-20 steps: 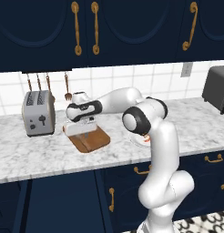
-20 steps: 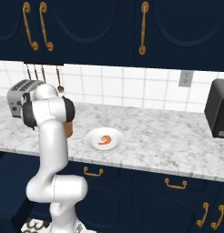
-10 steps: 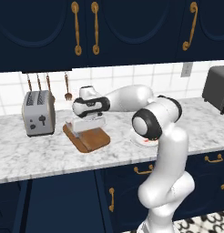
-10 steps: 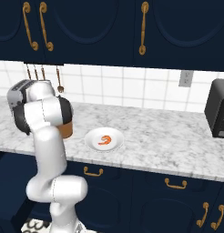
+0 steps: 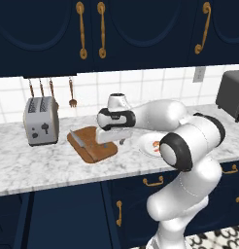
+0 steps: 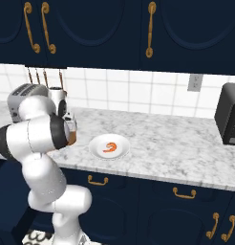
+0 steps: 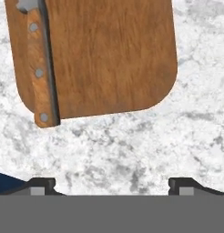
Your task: Pick up the knife from the drawer and place it on the cutting board. Then place the meat from the plate to the cutting board.
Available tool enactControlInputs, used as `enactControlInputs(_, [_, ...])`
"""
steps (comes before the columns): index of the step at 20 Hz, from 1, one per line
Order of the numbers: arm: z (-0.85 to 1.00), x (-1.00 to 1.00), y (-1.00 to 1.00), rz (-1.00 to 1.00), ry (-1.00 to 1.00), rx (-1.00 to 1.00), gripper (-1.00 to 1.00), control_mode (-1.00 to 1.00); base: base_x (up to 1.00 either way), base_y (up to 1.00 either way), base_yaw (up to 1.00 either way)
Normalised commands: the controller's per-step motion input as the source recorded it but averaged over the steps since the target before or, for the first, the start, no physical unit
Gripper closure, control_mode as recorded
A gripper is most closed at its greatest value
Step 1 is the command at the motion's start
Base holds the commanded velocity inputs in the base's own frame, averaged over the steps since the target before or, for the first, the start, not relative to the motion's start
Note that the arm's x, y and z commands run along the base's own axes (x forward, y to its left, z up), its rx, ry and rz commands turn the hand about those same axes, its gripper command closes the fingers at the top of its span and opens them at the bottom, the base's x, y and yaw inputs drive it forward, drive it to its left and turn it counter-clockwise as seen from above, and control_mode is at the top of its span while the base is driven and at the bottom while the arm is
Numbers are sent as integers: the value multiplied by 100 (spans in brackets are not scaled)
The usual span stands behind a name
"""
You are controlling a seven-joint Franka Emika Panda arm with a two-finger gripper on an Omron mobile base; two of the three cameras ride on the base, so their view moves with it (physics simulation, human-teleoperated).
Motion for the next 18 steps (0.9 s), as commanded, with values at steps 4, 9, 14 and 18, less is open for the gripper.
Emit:
enactControlInputs(4, [73,0,-69,-3,2,0,-100,-100,0,0,0])
enactControlInputs(9, [30,0,-93,-11,0,0,-100,-100,0,0,0])
enactControlInputs(14, [0,0,-80,-12,0,0,-100,-100,0,0,0])
enactControlInputs(18, [0,0,-77,-14,2,-1,-100,-100,0,0,0])
